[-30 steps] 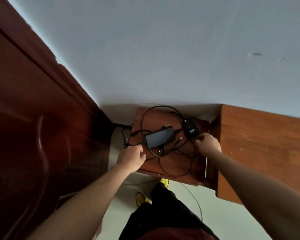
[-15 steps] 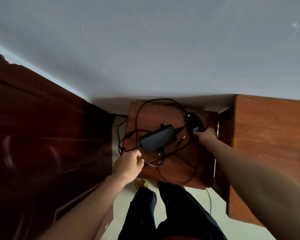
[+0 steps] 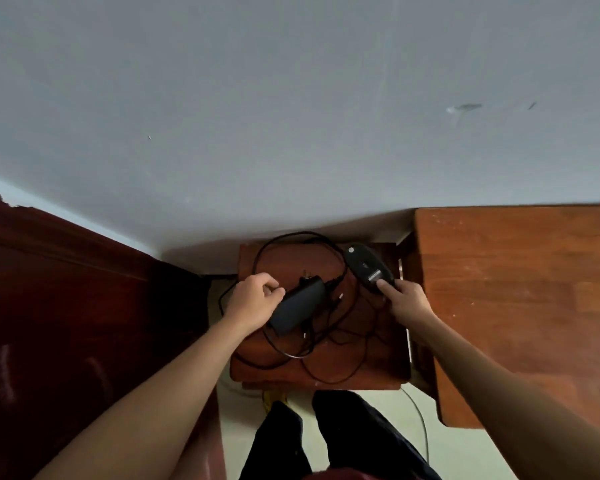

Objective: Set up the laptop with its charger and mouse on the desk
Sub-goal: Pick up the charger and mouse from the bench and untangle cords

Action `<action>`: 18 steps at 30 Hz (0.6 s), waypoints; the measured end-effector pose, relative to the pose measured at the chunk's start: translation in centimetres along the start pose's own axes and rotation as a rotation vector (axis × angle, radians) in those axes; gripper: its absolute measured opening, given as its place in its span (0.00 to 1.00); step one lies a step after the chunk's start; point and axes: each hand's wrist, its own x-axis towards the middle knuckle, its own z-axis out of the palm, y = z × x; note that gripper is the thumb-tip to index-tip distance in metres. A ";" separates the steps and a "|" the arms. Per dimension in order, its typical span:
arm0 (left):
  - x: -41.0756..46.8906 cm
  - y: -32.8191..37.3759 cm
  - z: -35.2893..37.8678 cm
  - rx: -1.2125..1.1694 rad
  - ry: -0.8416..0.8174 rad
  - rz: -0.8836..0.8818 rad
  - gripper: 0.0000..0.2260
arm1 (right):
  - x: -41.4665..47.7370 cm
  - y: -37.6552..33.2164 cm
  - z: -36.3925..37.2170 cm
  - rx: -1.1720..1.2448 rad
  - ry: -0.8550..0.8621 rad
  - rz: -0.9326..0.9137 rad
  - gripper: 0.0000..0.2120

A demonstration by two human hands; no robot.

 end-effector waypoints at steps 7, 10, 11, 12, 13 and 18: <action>-0.5 3.6 -3.4 -0.656 -0.312 -0.084 0.17 | -6.4 -5.3 -0.1 0.232 -0.538 -0.110 0.10; -1.8 3.1 -5.0 -0.754 -0.472 -0.058 0.16 | -7.7 -7.2 0.6 0.183 -0.627 -0.171 0.09; -2.2 2.9 -5.3 -0.761 -0.507 -0.038 0.14 | -8.0 -7.8 0.7 0.180 -0.623 -0.182 0.10; -2.8 2.8 -5.8 -0.754 -0.521 -0.015 0.13 | -8.3 -8.3 0.8 0.183 -0.615 -0.190 0.10; -3.2 2.7 -6.2 -0.742 -0.516 0.005 0.13 | -8.5 -8.6 0.8 0.180 -0.605 -0.199 0.08; -4.5 1.2 -9.2 -0.709 -0.355 0.056 0.07 | -8.1 -8.5 0.3 -0.163 -0.369 -0.301 0.14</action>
